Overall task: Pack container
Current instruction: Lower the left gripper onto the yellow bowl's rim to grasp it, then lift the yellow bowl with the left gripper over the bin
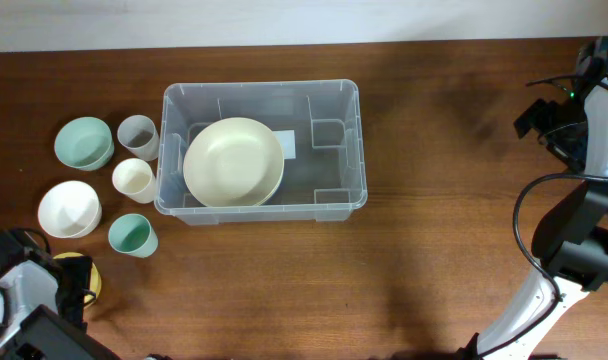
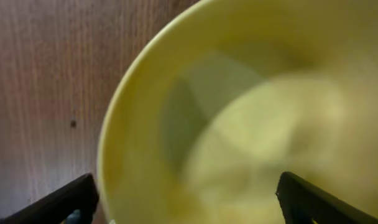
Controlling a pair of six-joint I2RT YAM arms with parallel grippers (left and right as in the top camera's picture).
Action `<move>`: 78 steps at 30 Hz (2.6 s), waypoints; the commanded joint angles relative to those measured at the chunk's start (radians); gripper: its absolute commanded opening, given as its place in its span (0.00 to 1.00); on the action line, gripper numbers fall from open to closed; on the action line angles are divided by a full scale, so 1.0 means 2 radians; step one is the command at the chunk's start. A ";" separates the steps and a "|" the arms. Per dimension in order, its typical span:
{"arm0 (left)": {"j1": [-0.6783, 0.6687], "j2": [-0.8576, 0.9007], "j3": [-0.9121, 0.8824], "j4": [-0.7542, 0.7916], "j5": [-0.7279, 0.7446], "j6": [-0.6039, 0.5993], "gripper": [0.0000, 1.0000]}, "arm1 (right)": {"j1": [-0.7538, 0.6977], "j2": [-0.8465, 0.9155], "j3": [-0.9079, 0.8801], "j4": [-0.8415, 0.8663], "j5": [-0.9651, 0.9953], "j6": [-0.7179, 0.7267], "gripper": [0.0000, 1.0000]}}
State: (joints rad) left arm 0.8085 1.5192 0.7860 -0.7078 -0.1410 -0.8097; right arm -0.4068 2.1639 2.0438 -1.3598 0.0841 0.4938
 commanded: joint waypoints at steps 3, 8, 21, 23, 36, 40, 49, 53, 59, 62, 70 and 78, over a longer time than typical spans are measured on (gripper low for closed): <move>0.003 0.030 -0.004 0.021 0.007 -0.004 0.79 | 0.001 -0.007 -0.001 0.000 0.001 0.001 0.99; 0.003 0.034 -0.004 0.023 0.008 -0.004 0.57 | 0.001 -0.007 -0.001 0.000 0.001 0.001 0.99; 0.003 0.004 0.043 -0.011 0.023 -0.002 0.16 | 0.001 -0.007 -0.001 0.000 0.001 0.001 0.99; 0.003 -0.016 0.069 -0.037 0.018 -0.002 0.12 | 0.001 -0.007 -0.001 0.000 0.001 0.001 0.99; -0.020 -0.157 0.276 -0.088 0.061 -0.002 0.01 | 0.001 -0.007 -0.001 0.000 0.001 0.001 0.99; -0.097 -0.188 0.330 -0.004 0.153 0.048 0.01 | 0.001 -0.007 -0.001 0.000 0.001 0.001 0.99; -0.455 -0.092 0.338 0.171 0.139 0.109 0.01 | 0.001 -0.007 -0.001 0.000 0.001 0.001 0.99; -0.520 -0.006 0.338 0.180 0.134 0.122 0.01 | 0.001 -0.007 -0.001 0.000 0.001 0.001 0.99; -0.564 0.115 0.338 0.200 0.168 0.152 0.01 | 0.001 -0.007 -0.001 0.000 0.001 0.001 0.99; -0.575 0.158 0.338 0.206 0.197 0.152 0.01 | 0.001 -0.007 -0.001 0.000 0.001 0.001 0.99; -0.580 0.175 0.338 0.165 0.162 0.152 0.01 | 0.001 -0.007 -0.001 0.000 0.001 0.001 0.99; -0.580 0.203 0.338 0.127 0.148 0.169 0.01 | 0.001 -0.007 -0.001 0.000 0.001 0.001 0.99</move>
State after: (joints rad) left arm -0.3496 1.8923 1.4586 -0.4522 0.1673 -0.4984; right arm -0.4068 2.1639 2.0438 -1.3598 0.0837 0.4934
